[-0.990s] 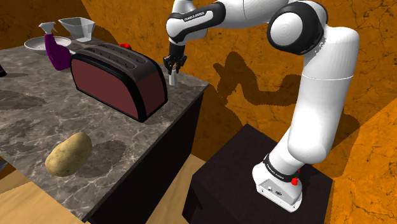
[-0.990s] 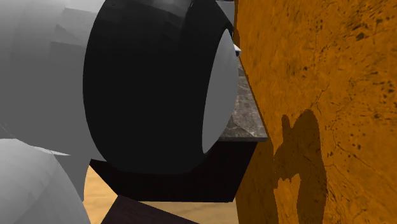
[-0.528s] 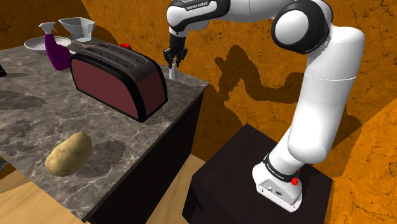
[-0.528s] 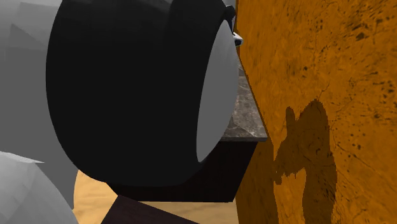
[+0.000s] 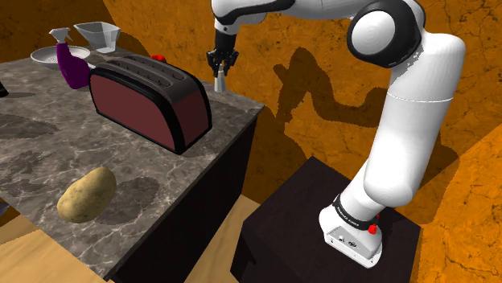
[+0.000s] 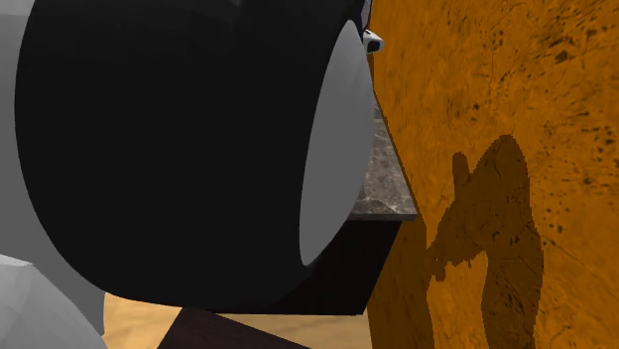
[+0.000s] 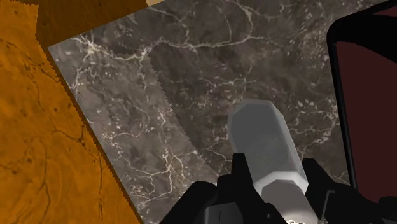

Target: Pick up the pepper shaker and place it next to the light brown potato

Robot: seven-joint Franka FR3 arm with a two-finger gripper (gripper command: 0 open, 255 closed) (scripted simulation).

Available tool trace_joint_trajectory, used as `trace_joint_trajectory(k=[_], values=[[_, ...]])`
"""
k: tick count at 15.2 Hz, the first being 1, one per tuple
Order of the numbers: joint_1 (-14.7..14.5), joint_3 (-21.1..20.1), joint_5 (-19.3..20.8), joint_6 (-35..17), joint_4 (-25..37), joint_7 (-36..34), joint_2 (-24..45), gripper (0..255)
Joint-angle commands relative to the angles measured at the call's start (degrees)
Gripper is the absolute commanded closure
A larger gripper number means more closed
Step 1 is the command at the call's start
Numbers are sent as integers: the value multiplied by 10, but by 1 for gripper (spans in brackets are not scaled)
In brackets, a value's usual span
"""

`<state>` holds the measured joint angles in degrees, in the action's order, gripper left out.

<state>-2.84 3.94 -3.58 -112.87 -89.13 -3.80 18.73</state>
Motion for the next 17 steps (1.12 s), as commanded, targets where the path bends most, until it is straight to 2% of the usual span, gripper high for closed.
trace_joint_trajectory(k=[1,11,17], values=[[0,0,0,16,15,-1,-1,255],[1,1,2,86,83,-4,-2,255],[-47,-22,17,59,-1,-75,-62,255]])
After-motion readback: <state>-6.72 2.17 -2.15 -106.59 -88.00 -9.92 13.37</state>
